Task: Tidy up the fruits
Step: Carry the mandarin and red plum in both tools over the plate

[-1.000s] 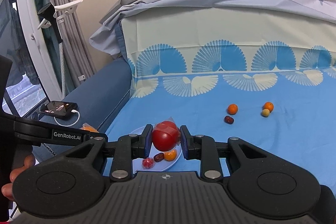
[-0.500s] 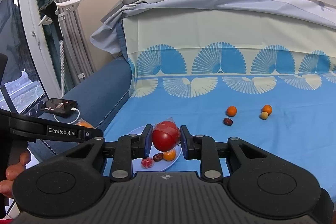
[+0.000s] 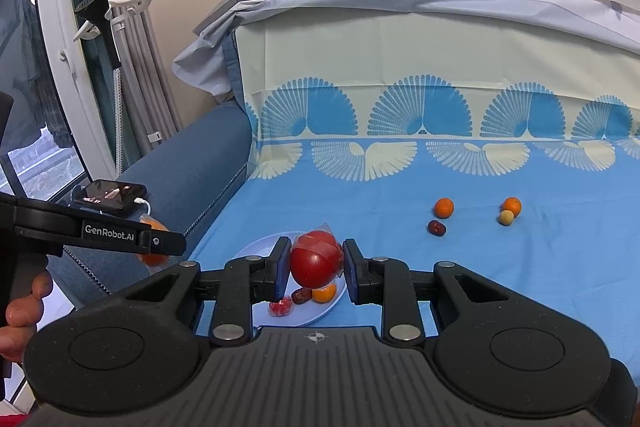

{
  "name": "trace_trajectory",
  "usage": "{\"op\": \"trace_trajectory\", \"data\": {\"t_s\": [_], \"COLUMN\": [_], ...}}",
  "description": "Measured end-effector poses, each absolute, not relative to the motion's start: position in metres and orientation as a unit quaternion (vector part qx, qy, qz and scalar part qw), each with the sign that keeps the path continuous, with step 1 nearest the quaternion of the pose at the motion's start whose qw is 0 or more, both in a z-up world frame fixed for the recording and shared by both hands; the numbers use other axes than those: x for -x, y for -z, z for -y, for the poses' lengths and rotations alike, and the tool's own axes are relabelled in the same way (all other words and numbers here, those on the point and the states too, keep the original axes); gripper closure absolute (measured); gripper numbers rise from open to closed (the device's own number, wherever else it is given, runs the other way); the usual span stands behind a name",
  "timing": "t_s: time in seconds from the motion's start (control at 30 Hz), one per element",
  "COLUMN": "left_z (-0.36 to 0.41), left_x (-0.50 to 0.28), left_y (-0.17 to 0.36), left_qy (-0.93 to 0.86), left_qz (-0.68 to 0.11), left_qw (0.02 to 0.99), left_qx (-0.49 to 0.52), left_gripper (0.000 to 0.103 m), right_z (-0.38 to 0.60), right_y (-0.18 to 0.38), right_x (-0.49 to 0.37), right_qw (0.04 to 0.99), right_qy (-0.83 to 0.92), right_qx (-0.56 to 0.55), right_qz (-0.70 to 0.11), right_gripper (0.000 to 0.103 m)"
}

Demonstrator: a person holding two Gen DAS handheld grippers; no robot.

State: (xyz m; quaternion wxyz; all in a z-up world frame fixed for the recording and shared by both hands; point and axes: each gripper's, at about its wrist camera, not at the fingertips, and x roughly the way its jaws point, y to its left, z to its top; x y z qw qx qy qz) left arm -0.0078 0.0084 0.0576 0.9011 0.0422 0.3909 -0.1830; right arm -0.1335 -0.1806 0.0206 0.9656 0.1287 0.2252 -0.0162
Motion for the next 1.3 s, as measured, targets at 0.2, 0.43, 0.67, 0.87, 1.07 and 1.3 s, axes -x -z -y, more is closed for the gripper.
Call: {"op": "trace_trajectory", "data": {"t_s": [0.2,0.43,0.67,0.87,1.07,1.3], "left_z": [-0.01,-0.013,-0.019,-0.024,-0.027,-0.027], "left_x": [0.005,-0.005,-0.022,-0.036,-0.053,-0.076], "left_y": [-0.054,-0.049,-0.048,-0.044,-0.035,-0.022], "left_qy": [0.183,0.178,0.183,0.184,0.184,0.188], "left_qz": [-0.398,-0.402,-0.41,-0.41,-0.425,-0.438], "left_qw": [0.898,0.897,0.893,0.893,0.886,0.879], "left_qx": [-0.041,-0.036,-0.027,-0.021,-0.015,-0.024], "left_gripper": [0.062,0.062,0.062,0.062,0.062,0.062], "right_z": [0.179,0.177,0.173,0.168,0.164,0.159], "right_y": [-0.018,-0.015,-0.013,-0.009,-0.003,0.009], "right_x": [0.128,0.119,0.105,0.089,0.067,0.039], "right_qw": [0.964,0.962,0.96,0.957,0.953,0.947], "right_qy": [0.015,0.018,0.018,0.015,0.006,-0.005], "right_qx": [-0.127,-0.123,-0.121,-0.121,-0.121,-0.125], "right_qz": [-0.233,-0.242,-0.25,-0.262,-0.277,-0.296], "right_gripper": [0.074,0.074,0.074,0.074,0.074,0.074]}}
